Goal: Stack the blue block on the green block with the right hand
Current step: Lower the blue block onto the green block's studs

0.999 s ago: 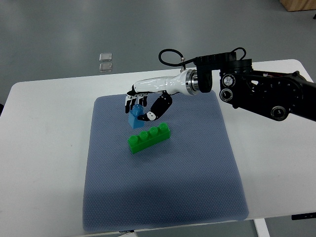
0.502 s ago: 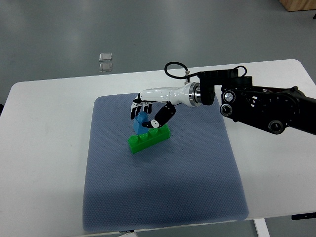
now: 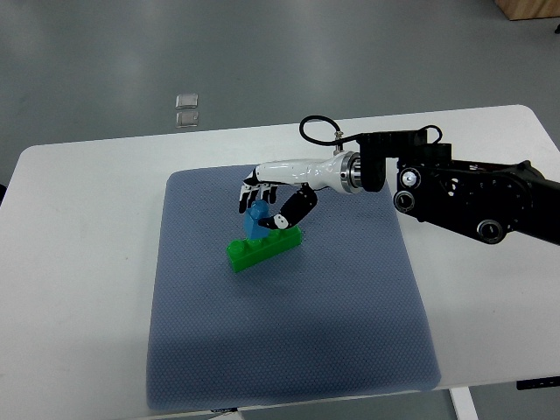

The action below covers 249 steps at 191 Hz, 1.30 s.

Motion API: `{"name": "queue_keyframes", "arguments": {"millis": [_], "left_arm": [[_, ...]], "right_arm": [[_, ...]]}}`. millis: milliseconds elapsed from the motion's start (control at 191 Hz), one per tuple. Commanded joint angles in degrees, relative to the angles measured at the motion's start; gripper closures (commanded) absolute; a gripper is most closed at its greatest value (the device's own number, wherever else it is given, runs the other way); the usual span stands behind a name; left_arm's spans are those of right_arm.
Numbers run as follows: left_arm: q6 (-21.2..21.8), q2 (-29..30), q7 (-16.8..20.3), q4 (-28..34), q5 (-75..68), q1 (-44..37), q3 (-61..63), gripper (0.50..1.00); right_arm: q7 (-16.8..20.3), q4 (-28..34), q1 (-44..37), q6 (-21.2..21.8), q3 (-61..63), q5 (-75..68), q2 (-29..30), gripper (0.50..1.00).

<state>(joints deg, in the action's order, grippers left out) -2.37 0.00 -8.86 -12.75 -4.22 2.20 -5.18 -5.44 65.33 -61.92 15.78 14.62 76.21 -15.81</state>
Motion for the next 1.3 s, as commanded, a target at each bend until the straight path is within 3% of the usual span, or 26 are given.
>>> {"name": "queue_keyframes", "arguments": {"millis": [0, 1297], "left_arm": [[0.0, 0.0, 0.07, 0.0, 0.0, 0.0, 0.0, 0.5], [0.0, 0.0, -0.02, 0.18, 0.0, 0.0, 0.0, 0.5]], "right_arm": [[-0.01, -0.46, 0.13, -0.22, -0.03, 0.35, -0.1, 0.91], [-0.62, -3.63, 2.68, -0.57, -0.03, 2.81, 0.16, 0.908]]}}
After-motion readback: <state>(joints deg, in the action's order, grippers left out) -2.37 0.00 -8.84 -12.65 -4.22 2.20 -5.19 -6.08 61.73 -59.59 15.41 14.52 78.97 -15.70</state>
